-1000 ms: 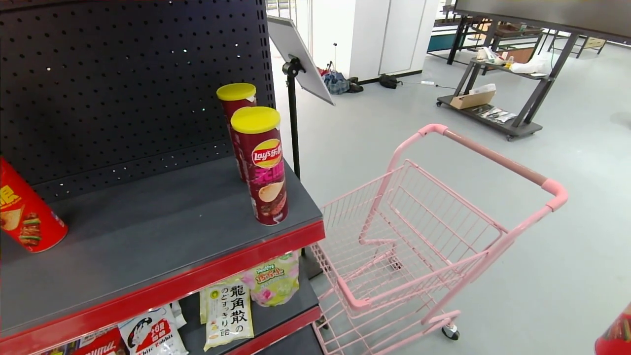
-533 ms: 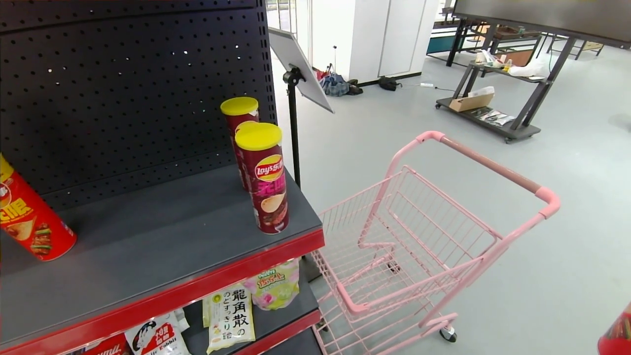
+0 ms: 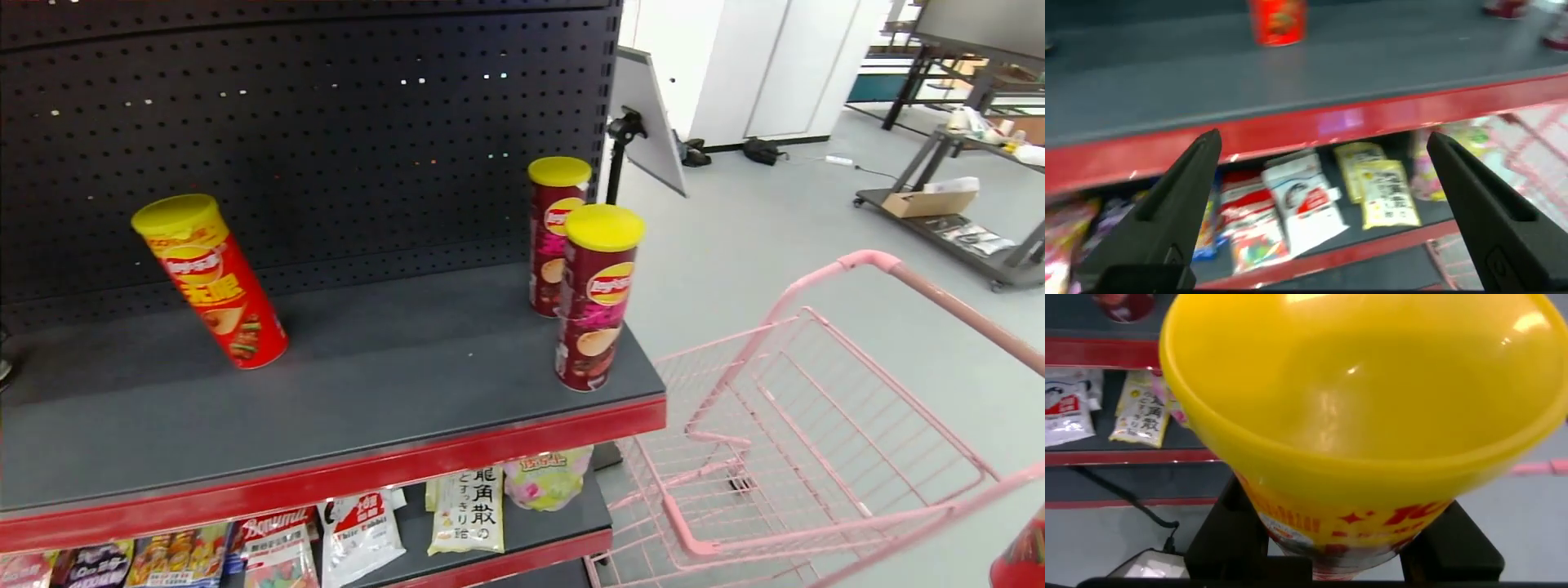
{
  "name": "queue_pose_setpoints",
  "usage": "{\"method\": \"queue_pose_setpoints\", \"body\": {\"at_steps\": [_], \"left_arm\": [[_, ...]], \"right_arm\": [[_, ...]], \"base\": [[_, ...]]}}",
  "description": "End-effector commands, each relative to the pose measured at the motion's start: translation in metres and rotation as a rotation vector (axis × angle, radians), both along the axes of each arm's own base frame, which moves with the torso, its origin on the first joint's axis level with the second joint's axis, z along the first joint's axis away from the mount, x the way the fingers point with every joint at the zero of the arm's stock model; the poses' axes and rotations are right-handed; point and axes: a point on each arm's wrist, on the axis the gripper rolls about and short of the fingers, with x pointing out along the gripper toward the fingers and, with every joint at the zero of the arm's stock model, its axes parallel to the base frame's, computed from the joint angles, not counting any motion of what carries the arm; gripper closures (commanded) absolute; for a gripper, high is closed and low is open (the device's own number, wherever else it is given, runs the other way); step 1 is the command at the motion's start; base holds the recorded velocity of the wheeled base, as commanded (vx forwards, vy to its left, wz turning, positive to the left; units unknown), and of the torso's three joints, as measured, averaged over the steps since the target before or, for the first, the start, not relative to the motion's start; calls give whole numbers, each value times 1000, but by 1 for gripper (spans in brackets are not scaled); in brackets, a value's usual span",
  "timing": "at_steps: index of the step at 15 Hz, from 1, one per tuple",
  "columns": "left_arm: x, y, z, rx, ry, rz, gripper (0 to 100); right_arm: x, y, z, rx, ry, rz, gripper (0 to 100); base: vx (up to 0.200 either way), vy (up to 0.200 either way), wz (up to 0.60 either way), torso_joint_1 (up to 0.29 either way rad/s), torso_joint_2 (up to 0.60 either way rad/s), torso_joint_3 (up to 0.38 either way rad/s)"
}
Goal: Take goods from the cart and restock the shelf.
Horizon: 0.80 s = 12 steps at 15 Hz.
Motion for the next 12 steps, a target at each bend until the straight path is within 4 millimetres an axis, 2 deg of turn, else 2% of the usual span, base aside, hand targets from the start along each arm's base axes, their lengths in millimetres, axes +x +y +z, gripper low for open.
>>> {"method": "queue_pose_setpoints", "body": {"at_steps": [1, 2, 5, 6, 9, 10, 12], "left_arm": [[0, 0, 0, 0, 0, 0, 0], [0, 0, 0, 0, 0, 0, 0], [0, 0, 0, 1, 0, 0, 0], [0, 0, 0, 4, 0, 0, 0], [0, 0, 0, 3, 0, 0, 0], [0, 0, 0, 3, 0, 0, 0], [0, 0, 0, 3, 0, 0, 0]], "right_arm": [[0, 0, -1, -1, 2, -1, 100], [-1, 0, -2, -1, 1, -4, 100], [-13, -2, -8, 14, -38, -14, 100], [-19, -3, -16, 21, -68, -10, 100], [-42, -7, -38, 5, -135, 7, 100], [-46, -8, -46, 6, -143, 2, 100], [-47, -8, -48, 7, -146, -3, 100]], "base": [[0, 0, 600, 2, -2, -2], [0, 0, 600, 7, 2, -2], [0, 0, 0, 0, 0, 0], [0, 0, 0, 0, 0, 0], [0, 200, 0, -4, -1, 4], [0, 200, 0, -7, 2, 7], [0, 200, 0, 12, 5, -2]]}}
